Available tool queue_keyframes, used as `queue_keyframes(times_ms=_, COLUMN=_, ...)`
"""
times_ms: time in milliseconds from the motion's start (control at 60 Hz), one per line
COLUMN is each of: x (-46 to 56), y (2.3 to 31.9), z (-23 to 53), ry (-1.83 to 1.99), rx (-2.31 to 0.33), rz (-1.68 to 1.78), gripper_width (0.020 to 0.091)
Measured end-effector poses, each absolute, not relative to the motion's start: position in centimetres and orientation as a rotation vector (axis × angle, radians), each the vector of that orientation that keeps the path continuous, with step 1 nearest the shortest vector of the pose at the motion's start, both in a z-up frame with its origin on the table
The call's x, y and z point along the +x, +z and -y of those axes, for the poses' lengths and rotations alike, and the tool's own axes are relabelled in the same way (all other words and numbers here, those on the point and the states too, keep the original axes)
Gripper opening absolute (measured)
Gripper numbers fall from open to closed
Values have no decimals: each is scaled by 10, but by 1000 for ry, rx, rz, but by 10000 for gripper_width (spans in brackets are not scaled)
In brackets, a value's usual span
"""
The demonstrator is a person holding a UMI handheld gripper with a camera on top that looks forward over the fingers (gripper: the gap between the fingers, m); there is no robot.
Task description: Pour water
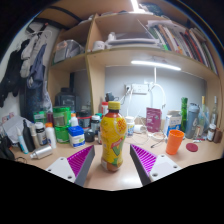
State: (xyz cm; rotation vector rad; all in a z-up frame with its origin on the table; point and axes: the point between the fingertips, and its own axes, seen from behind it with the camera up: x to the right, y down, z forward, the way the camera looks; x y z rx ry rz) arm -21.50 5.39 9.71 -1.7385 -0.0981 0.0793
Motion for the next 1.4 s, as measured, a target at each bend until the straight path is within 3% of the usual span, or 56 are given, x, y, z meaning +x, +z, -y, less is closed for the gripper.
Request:
queue_keyframes(times_ms=233, x=-210, y=81, z=-112, ry=86, rx=-1783, rz=13, gripper_width=785)
queue_keyframes(times_ms=283, x=-211, y=78, z=-119, ry=77, rx=-1786, rz=30, gripper_width=720)
queue_keyframes(times_ms=333, x=-213, y=73, z=-124, ry=63, rx=-1799, rz=53, gripper_width=531)
queue_keyframes(times_ms=600, x=-215, y=74, z=-132, ry=107, rx=-1754, rz=70, gripper_width=387)
queue_keyframes(times_ms=933, x=-219, y=76, z=-132, ry=193, rx=-1751, rz=155, gripper_width=386)
queue_keyframes(times_ms=1100, x=-180, y=154, z=-139, ry=498, rx=-1647, rz=-98, gripper_width=383)
queue_keyframes(times_ms=1200, x=-150, y=196, z=-144, ry=915, rx=-1549, rz=-427, gripper_width=382)
queue_keyframes(times_ms=1283, x=-129, y=209, z=-151, ry=1300, rx=-1451, rz=-714, gripper_width=382)
queue_keyframes(times_ms=1400, x=-109, y=200, z=-165, ry=1652, rx=-1341, rz=-1010, gripper_width=381)
